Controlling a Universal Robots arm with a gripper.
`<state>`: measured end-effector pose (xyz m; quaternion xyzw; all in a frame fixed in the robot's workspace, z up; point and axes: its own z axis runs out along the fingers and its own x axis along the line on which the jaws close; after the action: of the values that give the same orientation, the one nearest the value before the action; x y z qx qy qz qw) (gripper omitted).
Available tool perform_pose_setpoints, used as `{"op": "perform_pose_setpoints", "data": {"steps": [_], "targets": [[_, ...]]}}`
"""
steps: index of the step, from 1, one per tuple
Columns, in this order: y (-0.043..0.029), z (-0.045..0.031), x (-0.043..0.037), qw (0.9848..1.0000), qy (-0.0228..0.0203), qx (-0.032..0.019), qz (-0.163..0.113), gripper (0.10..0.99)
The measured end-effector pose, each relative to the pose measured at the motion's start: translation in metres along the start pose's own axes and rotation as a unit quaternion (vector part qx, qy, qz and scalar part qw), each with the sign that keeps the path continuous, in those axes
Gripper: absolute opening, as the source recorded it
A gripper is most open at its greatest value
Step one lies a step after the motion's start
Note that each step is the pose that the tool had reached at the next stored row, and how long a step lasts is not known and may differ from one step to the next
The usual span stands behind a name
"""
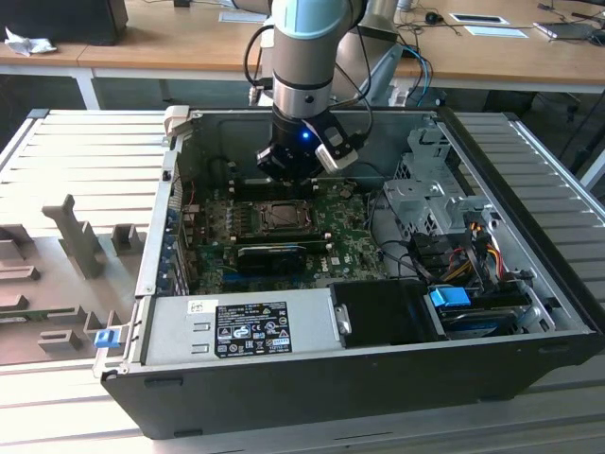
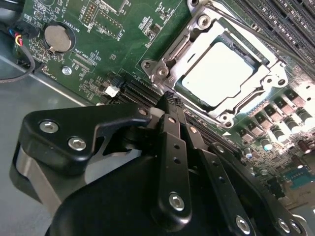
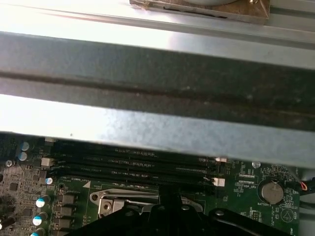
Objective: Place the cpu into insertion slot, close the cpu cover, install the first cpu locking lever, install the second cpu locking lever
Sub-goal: 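Install the first cpu locking lever, then install the second cpu locking lever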
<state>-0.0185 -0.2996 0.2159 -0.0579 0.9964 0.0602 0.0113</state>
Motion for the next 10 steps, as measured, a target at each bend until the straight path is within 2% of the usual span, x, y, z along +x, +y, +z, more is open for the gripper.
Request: {"op": "perform_pose_setpoints", "data": {"steps": [10], "targets": [[-0.0047, -0.0006, 0.0005, 1.0, 0.0001, 0.0001, 0.0, 0.106]]}}
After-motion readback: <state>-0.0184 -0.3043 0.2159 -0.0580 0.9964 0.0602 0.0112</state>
